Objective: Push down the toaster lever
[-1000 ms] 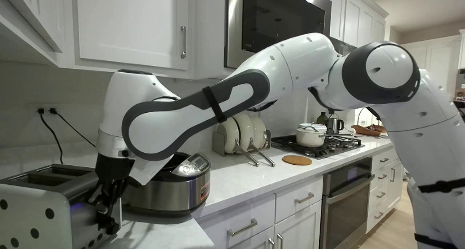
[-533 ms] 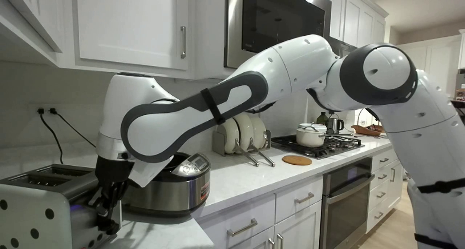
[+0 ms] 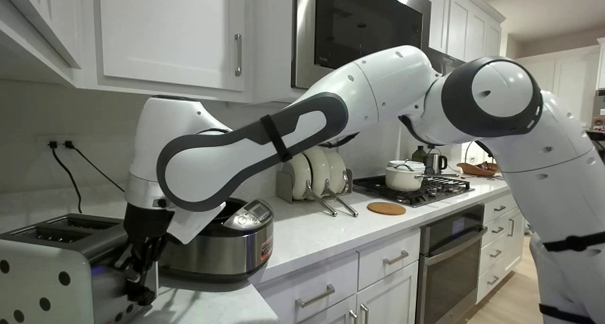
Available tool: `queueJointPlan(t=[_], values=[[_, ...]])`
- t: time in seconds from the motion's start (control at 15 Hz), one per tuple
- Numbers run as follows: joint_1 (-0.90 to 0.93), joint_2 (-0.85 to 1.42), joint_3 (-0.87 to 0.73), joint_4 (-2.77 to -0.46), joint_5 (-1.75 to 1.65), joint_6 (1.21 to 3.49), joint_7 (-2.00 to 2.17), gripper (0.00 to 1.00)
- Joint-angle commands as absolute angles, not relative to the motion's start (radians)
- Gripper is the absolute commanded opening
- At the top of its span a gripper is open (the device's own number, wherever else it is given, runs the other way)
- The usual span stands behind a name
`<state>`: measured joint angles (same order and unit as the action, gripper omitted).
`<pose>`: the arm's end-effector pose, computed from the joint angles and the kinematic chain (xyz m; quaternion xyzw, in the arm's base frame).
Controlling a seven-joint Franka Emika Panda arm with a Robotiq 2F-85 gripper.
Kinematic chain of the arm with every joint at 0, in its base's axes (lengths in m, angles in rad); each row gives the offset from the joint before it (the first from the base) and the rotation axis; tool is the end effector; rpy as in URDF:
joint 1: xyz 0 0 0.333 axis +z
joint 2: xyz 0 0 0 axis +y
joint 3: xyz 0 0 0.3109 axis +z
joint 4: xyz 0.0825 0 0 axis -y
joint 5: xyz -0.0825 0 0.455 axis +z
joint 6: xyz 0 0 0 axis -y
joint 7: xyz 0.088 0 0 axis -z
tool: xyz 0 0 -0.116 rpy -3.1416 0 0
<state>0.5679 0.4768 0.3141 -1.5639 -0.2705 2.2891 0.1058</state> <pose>0.5199 0.5719 0.3632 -0.8966 -0.4188 -0.1417 0.0255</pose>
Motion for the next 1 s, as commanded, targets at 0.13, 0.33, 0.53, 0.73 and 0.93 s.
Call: queueJointPlan(t=[0.13, 0.33, 0.53, 0.73, 0.93], values=[[0.585, 0.522, 0.301, -1.549, -0.241, 2.239, 0.111, 0.0], [0.586, 0.533, 0.299, -1.549, -0.239, 2.233, 0.113, 0.0], [0.586, 0.534, 0.298, -1.545, -0.235, 2.227, 0.114, 0.0], [0.587, 0.534, 0.299, -1.535, -0.233, 2.22, 0.112, 0.0], [0.598, 0.53, 0.296, -1.501, -0.248, 2.197, 0.112, 0.0]])
